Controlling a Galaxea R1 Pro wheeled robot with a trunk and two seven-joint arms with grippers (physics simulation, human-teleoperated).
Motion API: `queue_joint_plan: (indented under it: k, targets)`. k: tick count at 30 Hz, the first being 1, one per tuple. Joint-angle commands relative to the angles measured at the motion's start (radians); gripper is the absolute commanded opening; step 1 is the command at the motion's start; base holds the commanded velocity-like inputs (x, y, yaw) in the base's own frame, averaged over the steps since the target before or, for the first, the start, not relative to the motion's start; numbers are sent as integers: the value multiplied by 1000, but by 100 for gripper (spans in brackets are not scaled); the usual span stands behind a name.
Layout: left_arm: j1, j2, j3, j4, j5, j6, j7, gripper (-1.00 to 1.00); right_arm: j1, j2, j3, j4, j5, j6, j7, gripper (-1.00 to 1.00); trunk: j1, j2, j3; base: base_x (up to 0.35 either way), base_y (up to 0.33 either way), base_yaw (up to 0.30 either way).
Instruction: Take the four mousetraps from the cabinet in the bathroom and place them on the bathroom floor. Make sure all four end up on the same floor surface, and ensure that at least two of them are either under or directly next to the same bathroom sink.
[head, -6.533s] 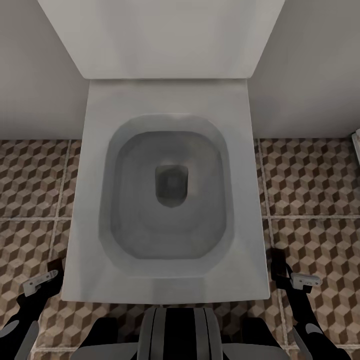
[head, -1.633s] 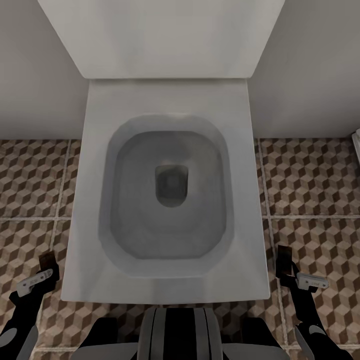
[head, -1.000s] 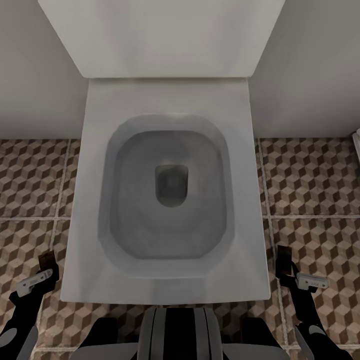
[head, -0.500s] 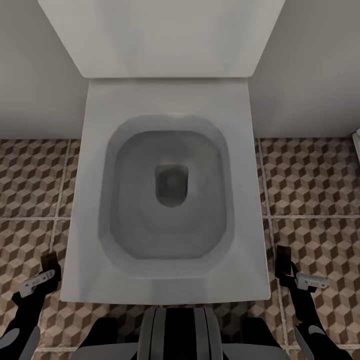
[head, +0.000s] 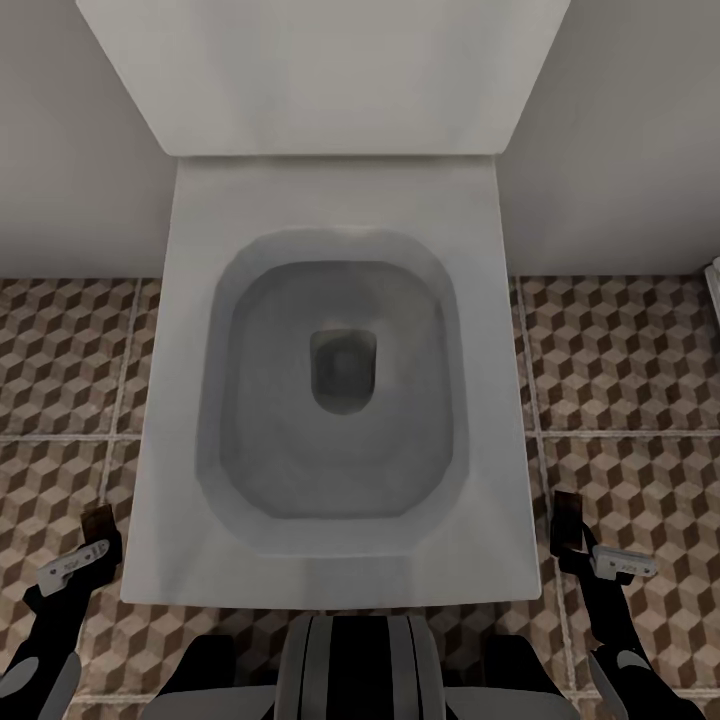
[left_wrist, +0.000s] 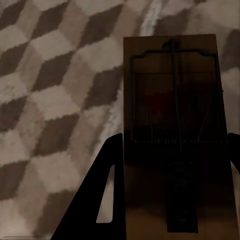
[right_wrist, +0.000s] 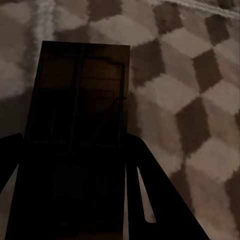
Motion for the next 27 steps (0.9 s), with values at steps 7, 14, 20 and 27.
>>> queue_joint_plan:
  k: [7,14,20,27]
  targets:
    - [0,4,-6,23,4,0,-5,-100,0,0,0,1,1,-3,-5,-100,0,0,0,0,0,0]
    - [0,1,-11,43,3,1,-8,-100,0,0,1,1,2,-3,-5,-100,0,0,0,0,0,0]
    - [0,1,-13,45,2,2,-10,-100,0,0,2,1,2,-3,-5,-100,0,0,0,0,0,0]
    - [0,2,-13,46,1,3,-9,-100,0,0,2,1,2,-3,-5,-100,0,0,0,0,0,0]
